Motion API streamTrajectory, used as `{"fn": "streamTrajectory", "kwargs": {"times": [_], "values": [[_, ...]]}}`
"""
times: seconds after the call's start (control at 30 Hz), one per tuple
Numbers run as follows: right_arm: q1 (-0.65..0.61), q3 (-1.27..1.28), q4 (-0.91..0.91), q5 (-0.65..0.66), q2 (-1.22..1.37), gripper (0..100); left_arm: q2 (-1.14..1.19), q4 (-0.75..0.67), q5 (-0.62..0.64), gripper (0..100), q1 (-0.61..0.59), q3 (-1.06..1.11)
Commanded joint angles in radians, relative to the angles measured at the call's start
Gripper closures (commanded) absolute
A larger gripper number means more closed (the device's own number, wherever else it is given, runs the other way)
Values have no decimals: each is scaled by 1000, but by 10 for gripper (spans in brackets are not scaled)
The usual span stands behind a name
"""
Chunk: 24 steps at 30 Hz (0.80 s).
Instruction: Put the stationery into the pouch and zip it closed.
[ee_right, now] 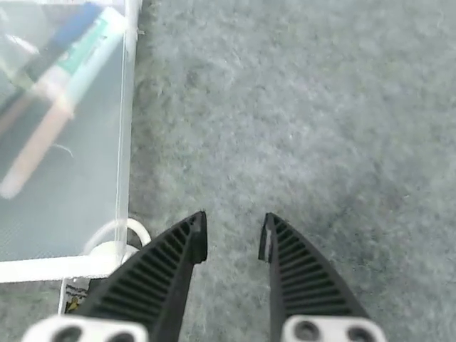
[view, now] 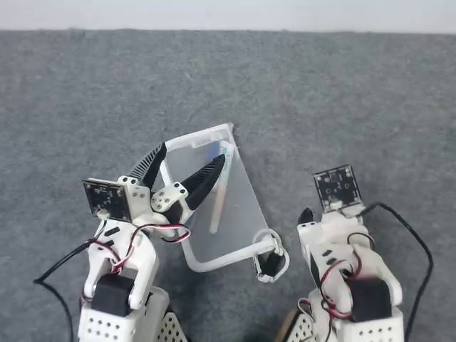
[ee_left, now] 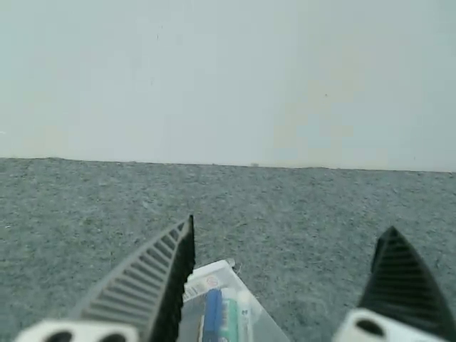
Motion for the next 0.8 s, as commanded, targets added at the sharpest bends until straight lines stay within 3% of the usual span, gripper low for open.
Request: {"fn": "streamTrajectory", "kwargs": {"times": [0.0,0.37,0.47,0.77], "values": [[13,12,-21,6,-131,880,-14,-29,-11,667,-2,-12],[15,43,-35,-12,-203,887,-15,-31,-84,920,-8,-21],[12,43,-50,-58,-203,971,-15,-29,-133,990,-8,-21],[12,110,-64,-64,-203,991,-15,-29,-216,989,-92,30]]}}
